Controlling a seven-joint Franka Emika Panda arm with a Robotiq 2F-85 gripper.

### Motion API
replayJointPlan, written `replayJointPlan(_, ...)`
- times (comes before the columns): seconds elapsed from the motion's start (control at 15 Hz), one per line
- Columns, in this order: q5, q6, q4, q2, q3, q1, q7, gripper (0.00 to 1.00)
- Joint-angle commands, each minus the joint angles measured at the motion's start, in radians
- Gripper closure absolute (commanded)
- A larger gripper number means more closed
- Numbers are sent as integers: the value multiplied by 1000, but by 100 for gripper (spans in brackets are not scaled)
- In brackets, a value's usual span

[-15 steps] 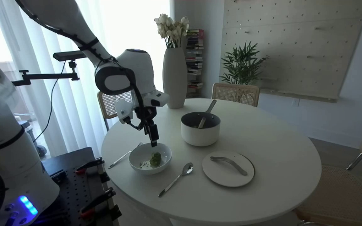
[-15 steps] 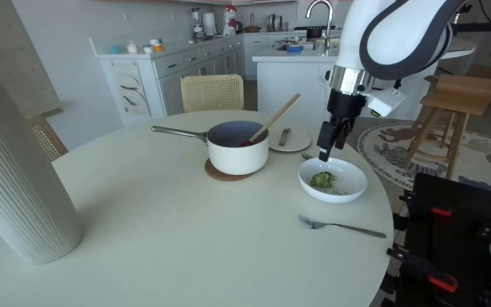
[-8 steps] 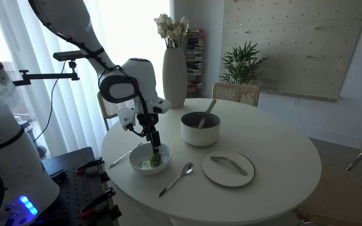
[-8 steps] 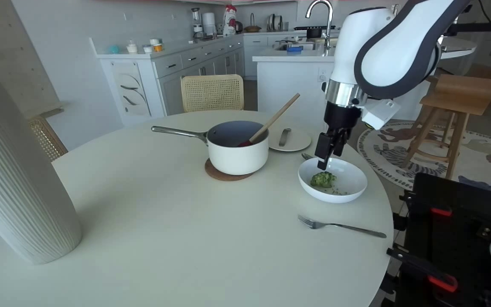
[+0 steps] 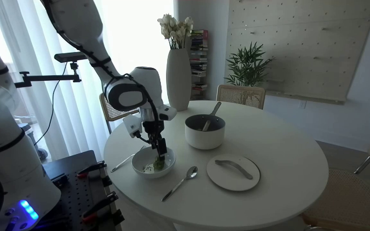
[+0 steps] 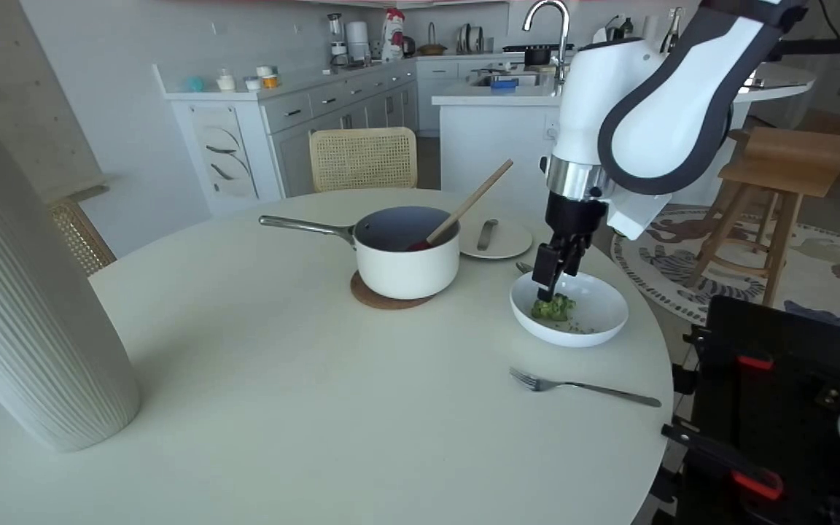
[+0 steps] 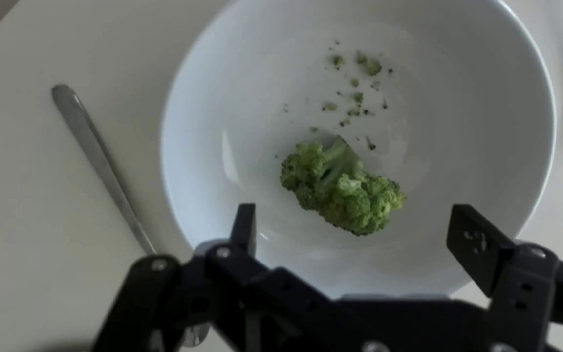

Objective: Take the broccoli from the white bowl and put it in the white pot then take the wooden spatula out of the pot and put it on the table then put the white lid on the pot

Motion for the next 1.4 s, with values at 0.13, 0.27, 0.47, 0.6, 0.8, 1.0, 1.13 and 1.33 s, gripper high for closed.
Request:
replayJointPlan(0.13,-65,21,28,60,2,11,69,0)
replayJointPlan(0.27,-57,22,29,73,3,11,71,0)
replayJointPlan(0.47,-50,20,32,91,3,12,67,0)
replayJointPlan(0.6,-48,22,32,99,2,12,64,0)
replayJointPlan(0.8,-58,29,33,108,-6,16,70,11)
replayJointPlan(1.0,-76,33,38,113,-18,23,82,42)
replayJointPlan(1.13,-83,34,41,113,-24,23,81,54)
replayJointPlan(1.33,-88,36,45,112,-27,24,83,81)
